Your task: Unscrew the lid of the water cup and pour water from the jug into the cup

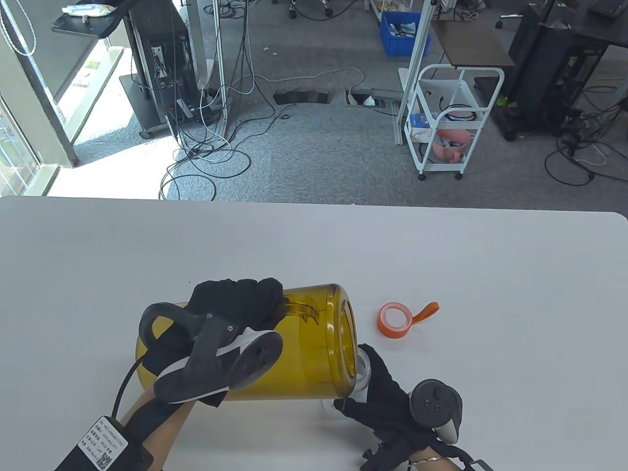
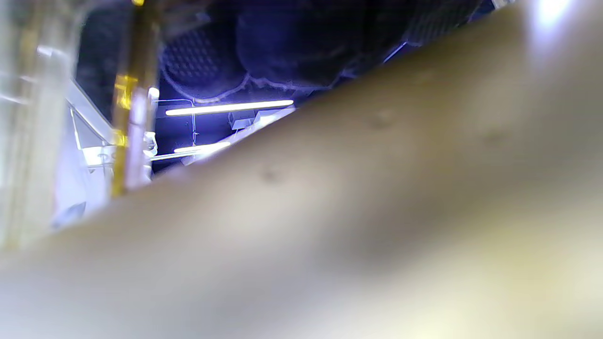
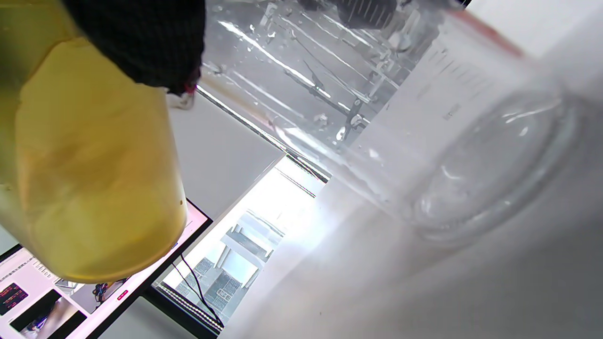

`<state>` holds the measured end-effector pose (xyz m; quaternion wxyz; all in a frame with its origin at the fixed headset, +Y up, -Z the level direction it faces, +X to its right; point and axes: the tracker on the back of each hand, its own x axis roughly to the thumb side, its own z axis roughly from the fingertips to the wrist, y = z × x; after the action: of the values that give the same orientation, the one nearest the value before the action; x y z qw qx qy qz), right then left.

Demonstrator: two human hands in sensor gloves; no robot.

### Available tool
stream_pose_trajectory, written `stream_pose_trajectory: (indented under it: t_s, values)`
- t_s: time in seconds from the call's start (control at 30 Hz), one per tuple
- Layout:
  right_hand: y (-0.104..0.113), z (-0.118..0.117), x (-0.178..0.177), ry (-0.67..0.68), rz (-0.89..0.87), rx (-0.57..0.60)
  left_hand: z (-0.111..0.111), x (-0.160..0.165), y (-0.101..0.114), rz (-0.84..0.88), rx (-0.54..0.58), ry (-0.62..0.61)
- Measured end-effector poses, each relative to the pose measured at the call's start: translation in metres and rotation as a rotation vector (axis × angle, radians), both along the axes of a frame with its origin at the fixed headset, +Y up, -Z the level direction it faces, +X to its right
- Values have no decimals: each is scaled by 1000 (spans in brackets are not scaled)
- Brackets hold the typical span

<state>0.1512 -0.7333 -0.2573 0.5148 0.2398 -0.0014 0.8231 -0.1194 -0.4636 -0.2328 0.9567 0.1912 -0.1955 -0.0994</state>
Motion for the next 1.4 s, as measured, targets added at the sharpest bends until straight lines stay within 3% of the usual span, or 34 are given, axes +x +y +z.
stream_pose_trajectory:
  t_s: [1.4]
  values:
    - [0,0,0,1,4,-8,-1,14,7,-65,15,-15]
